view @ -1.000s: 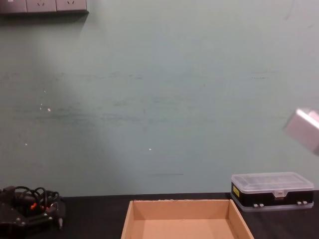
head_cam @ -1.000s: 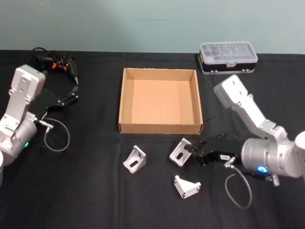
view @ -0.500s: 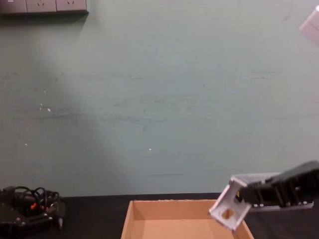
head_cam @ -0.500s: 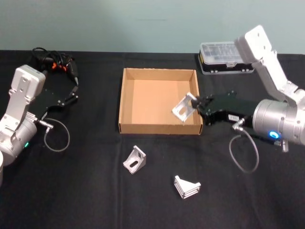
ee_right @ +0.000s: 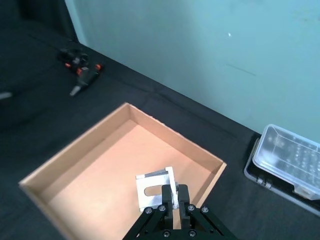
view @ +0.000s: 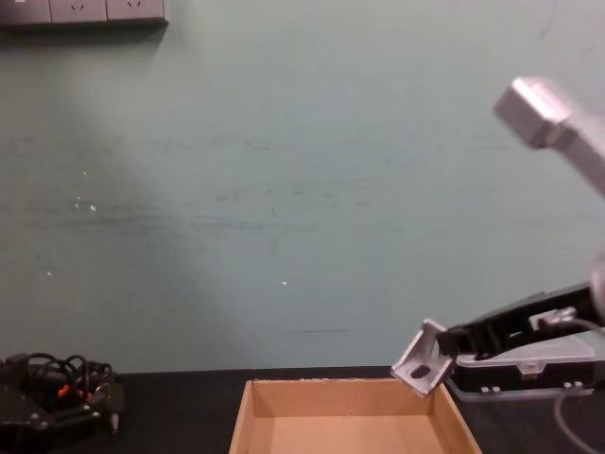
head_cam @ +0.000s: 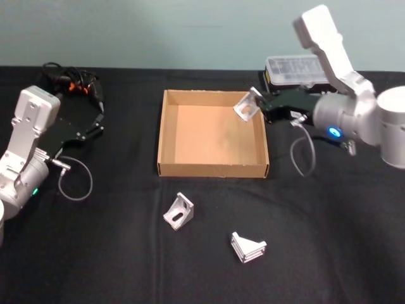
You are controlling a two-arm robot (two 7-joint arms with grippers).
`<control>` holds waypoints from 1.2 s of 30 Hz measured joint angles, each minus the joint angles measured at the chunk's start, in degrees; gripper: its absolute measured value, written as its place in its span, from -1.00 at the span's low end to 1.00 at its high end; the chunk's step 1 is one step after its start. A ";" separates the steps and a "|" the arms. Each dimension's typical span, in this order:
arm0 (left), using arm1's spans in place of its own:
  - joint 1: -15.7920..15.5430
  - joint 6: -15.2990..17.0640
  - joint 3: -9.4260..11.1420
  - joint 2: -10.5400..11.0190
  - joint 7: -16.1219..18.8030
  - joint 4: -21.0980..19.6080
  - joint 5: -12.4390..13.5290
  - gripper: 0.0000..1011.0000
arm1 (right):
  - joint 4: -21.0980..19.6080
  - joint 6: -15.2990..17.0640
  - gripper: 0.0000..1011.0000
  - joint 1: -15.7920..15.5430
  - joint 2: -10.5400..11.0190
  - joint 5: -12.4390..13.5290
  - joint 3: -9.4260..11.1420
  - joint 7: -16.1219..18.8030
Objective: Use one hand to pick up the angle iron from the table and place it into the box.
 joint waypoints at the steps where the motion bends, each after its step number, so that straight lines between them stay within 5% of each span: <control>1: 0.00 0.00 0.00 0.00 0.00 0.01 0.00 0.98 | 2.78 -0.27 -0.84 1.64 -0.98 -0.89 -0.84 0.17; 7: 0.01 0.00 0.00 0.00 0.00 0.00 0.00 0.98 | 13.17 -1.60 -0.84 7.36 -4.87 -3.88 -3.64 1.33; 18: 0.00 0.00 0.00 0.00 0.00 0.00 0.00 0.98 | 24.64 -3.38 -0.84 12.61 -9.60 -7.00 -5.70 3.08; 31: 0.00 0.00 0.01 0.00 0.00 0.00 0.00 0.98 | 30.53 -3.56 -0.84 14.50 -12.59 -8.34 -4.69 3.60; 36: 0.00 0.00 0.01 0.00 0.00 0.00 0.00 0.98 | 31.32 -3.20 -0.66 14.60 -13.14 -8.73 -4.28 3.93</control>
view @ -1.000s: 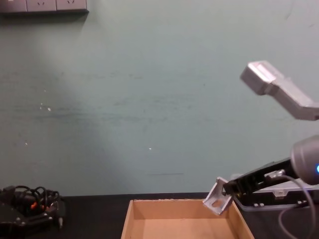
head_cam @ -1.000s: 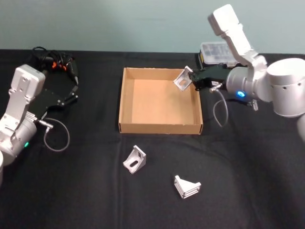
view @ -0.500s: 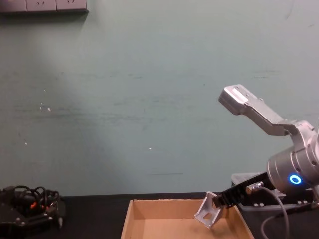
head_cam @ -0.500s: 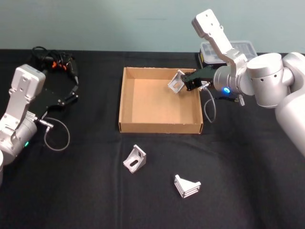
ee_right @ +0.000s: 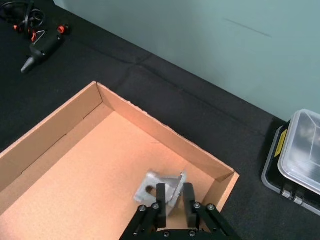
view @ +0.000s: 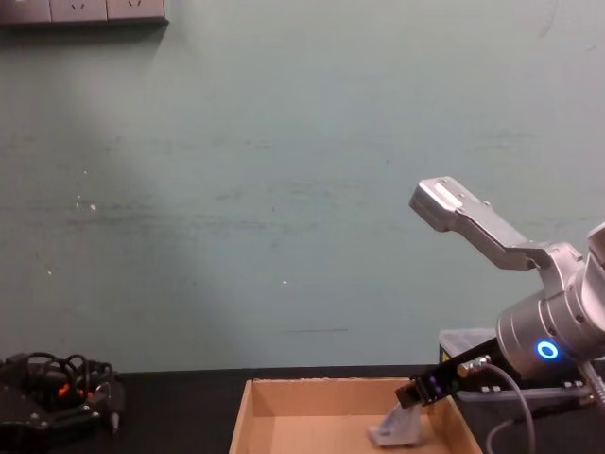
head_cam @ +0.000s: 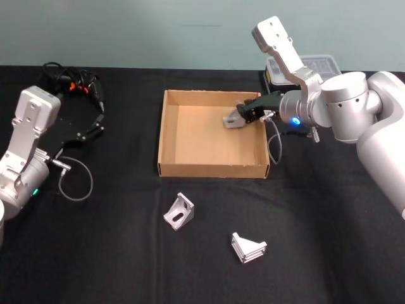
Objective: Use one hand to pick up the angle iron from the table and place it into the box.
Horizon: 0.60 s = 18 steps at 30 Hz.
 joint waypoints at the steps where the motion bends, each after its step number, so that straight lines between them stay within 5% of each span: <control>1: 0.00 0.00 0.00 0.00 0.00 0.00 0.00 0.98 | 0.10 0.08 -0.59 0.06 -0.06 -0.06 0.02 0.14; 11: 0.00 0.00 0.00 0.00 0.00 0.00 0.00 0.98 | -4.69 0.99 0.04 -2.13 1.15 -0.74 1.87 0.38; 18: 0.00 0.00 0.00 0.00 0.00 0.00 0.00 0.98 | -18.39 2.78 0.51 -8.19 5.23 0.02 4.85 1.05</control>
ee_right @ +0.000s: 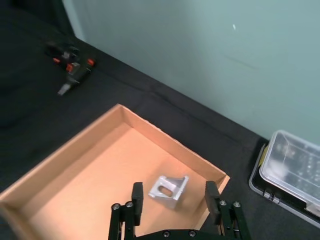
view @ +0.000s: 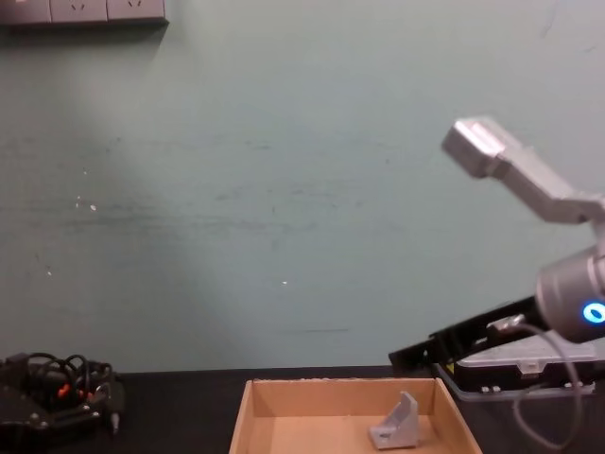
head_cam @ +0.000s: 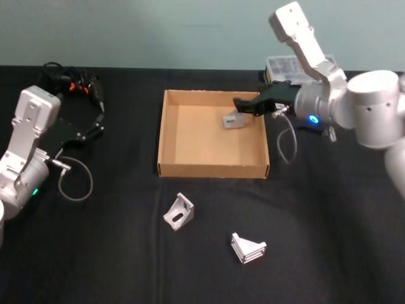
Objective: Use one hand to pick up the angle iron from the table and place it into the box.
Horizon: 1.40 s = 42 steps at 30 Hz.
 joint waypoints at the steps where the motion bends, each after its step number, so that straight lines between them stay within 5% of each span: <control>1: 0.00 0.00 0.00 0.00 0.00 0.00 0.00 0.98 | -1.68 0.21 0.56 -0.81 0.51 0.17 0.36 0.13; 10: 0.00 0.00 0.00 0.00 0.00 0.00 0.00 0.98 | -20.61 2.68 0.98 -11.17 6.84 3.50 3.82 1.54; 19: 0.00 0.00 0.00 0.00 0.00 0.00 0.00 0.98 | -34.14 4.25 0.98 -21.01 13.33 6.81 5.89 2.94; 21: 0.00 0.00 0.00 0.00 0.00 0.00 0.00 0.98 | -37.28 4.43 0.98 -23.47 16.29 7.70 5.97 4.49; 22: 0.00 0.00 0.00 0.00 0.00 0.00 0.00 0.98 | -37.28 4.43 0.98 -23.47 16.29 7.70 5.97 4.49; 30: 0.00 0.00 0.00 0.00 0.00 0.00 0.00 0.98 | -41.34 4.04 0.98 -25.53 26.63 8.79 4.50 11.95; 37: 0.00 0.00 0.00 0.00 0.00 0.00 0.00 0.98 | -41.81 3.32 0.98 -22.73 34.62 7.03 0.11 18.97; 42: 0.00 0.00 0.00 0.00 0.00 0.00 0.00 0.98 | -41.42 2.79 0.98 -20.14 37.84 5.24 -2.78 22.28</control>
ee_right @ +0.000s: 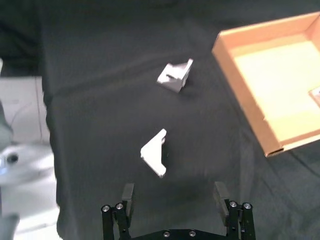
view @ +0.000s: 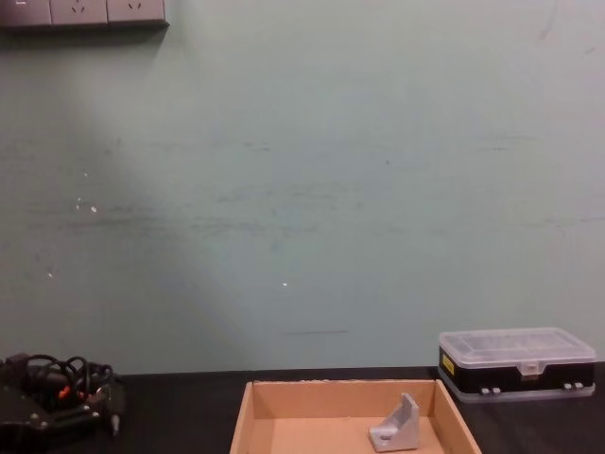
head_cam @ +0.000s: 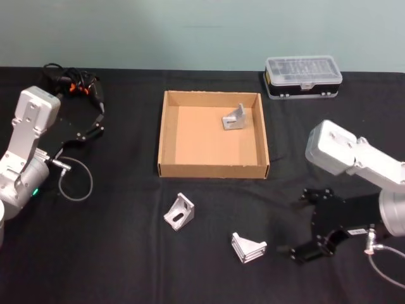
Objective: Use one hand to pick up the angle iron from the table and place it into the box.
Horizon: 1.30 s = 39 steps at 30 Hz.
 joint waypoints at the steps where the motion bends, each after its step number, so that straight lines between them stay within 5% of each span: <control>1: 0.00 0.00 0.00 0.00 0.00 0.00 0.00 0.98 | 0.14 -0.12 0.98 0.47 0.38 -0.39 -0.53 0.58; 9: 0.00 0.00 0.00 0.00 0.00 0.00 0.00 0.98 | 2.22 -1.31 0.98 5.73 2.04 -4.76 -6.87 5.16; 18: 0.00 0.00 0.00 0.00 0.00 0.00 0.00 0.98 | 5.73 -2.98 0.98 10.01 -0.02 -8.07 -11.92 6.92; 39: 0.00 0.00 0.00 0.00 0.00 0.00 0.00 0.98 | 12.87 -7.53 0.98 15.72 -6.06 -10.28 -18.11 8.91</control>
